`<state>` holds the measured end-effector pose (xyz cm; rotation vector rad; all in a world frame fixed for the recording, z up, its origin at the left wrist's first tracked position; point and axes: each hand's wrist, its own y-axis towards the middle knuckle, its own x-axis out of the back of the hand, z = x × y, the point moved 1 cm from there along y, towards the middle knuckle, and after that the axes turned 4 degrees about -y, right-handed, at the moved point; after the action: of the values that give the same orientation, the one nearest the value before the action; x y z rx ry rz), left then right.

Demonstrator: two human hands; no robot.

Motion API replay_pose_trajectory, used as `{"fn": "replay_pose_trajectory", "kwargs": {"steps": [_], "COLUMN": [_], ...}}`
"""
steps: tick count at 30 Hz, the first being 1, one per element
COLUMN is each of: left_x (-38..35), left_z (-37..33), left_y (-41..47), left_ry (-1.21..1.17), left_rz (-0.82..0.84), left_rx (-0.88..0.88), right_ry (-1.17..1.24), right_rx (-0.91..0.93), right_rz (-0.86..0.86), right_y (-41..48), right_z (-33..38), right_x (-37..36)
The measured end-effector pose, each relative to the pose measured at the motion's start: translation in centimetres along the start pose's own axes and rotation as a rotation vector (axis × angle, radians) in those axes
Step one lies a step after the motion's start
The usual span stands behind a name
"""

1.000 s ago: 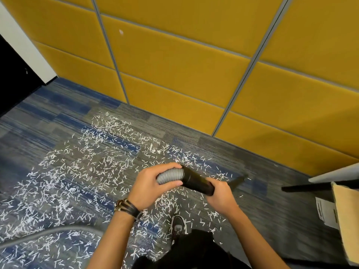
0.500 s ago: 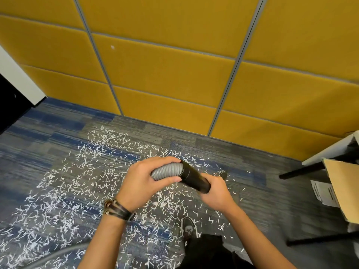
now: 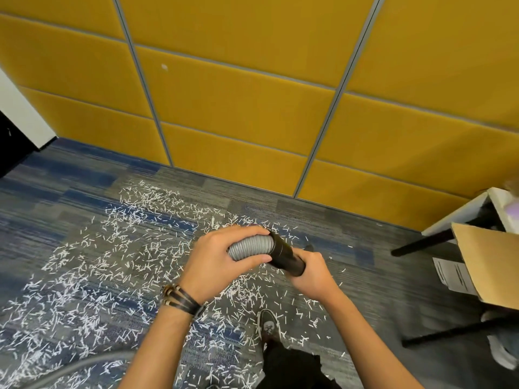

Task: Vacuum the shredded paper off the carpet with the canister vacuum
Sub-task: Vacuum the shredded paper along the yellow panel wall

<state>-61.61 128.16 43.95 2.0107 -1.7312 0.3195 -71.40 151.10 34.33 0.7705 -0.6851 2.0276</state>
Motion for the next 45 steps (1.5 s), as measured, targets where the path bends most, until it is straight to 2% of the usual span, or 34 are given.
{"fn": "replay_pose_trajectory", "kwargs": {"steps": [12,16,25,32,38,45], "left_x": [-1.1,-1.6,-2.1,-7.6,-11.2,-8.0], "left_z": [-2.2,-1.8,-0.7,2.2,4.3,2.6], "left_y": [0.3,0.8,1.4,3.7,5.3,4.2], "left_ry": [0.001,-0.036,-0.095,-0.01,-0.099,-0.043], "left_rz": [0.027,0.058,-0.057,0.12,0.215,0.112], "left_rx": [-0.08,-0.048,-0.022,0.083,0.166,0.113], "right_ry": [0.019,0.05,-0.064,-0.107,-0.089,-0.066], "right_rx": [-0.015,-0.037,-0.028,-0.096,-0.134,-0.1], "right_rz": [-0.158,-0.132,-0.161,-0.116,-0.069,-0.092], "right_y": [-2.9,-3.1,-2.0,1.2,1.7,1.8], "right_z": [-1.2,-2.0,-2.5,-7.5,-10.5,-9.3], "right_x": [1.3,0.3,1.3,3.4,3.4,1.7]}}
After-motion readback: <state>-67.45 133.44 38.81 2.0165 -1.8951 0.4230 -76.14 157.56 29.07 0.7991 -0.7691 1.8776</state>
